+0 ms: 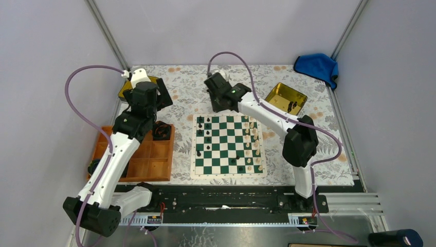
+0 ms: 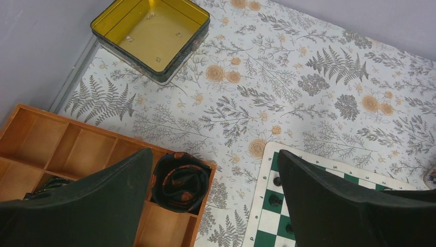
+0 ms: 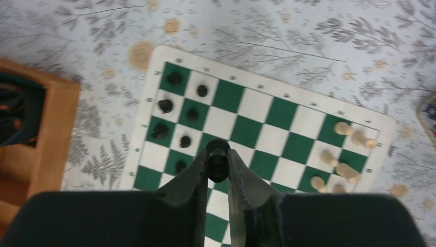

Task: Set up the chess pieces on the board
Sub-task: Place the chess piece on the chessboard.

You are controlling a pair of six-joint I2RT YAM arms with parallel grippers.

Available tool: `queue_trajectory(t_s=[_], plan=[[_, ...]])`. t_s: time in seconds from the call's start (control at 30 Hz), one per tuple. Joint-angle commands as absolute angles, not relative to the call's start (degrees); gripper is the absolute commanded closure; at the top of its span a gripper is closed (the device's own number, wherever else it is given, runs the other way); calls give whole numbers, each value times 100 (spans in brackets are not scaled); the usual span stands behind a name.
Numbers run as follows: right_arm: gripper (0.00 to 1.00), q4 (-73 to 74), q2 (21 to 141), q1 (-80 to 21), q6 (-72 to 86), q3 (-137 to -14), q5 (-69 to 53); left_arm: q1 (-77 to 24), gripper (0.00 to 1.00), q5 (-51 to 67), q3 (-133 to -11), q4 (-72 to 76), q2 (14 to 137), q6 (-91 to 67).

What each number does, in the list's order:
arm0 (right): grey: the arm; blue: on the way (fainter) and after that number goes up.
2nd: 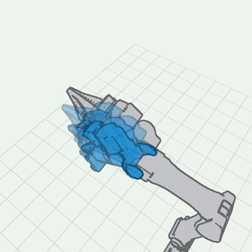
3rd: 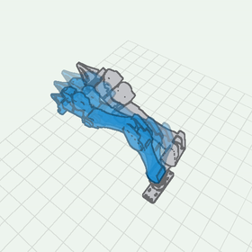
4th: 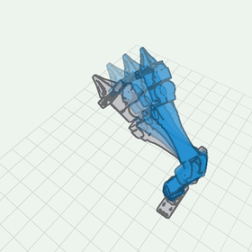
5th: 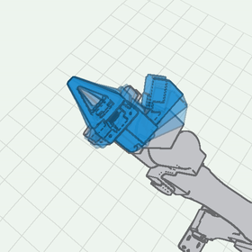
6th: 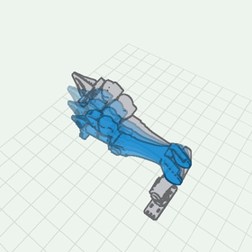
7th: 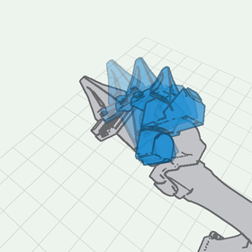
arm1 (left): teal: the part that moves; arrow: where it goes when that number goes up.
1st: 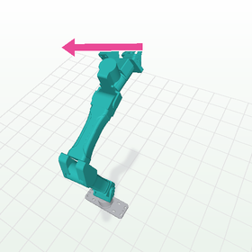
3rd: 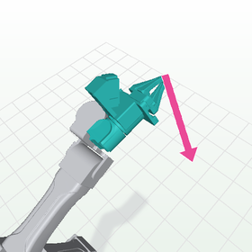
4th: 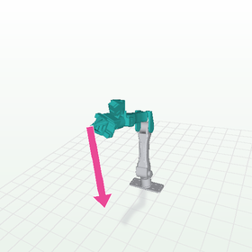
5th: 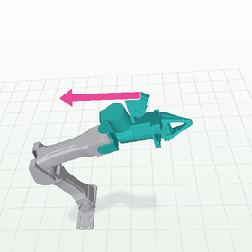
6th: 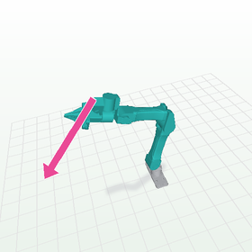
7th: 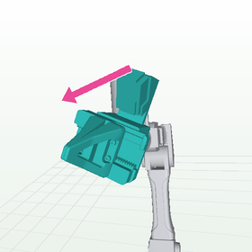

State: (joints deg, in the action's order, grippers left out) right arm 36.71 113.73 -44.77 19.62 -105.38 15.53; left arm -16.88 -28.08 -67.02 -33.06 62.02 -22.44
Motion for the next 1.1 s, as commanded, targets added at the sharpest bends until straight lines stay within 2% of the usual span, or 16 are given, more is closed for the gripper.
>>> queue_trajectory(t_s=[0.0, 0.37, 1.07], plan=[[100, 3842, 11642, -4922, 2056, -11066, 1539, -1714, 1, -2984, -6608, -3167, 5986, -2319], [100, 3983, 12266, -5634, 1943, -11415, 1468, -1722, 1, -3086, -6556, -3195, 5804, -2391], [100, 3951, 13017, -5940, 1711, -11614, 1346, -1775, 1, -3263, -6523, -3184, 5752, -2382]])
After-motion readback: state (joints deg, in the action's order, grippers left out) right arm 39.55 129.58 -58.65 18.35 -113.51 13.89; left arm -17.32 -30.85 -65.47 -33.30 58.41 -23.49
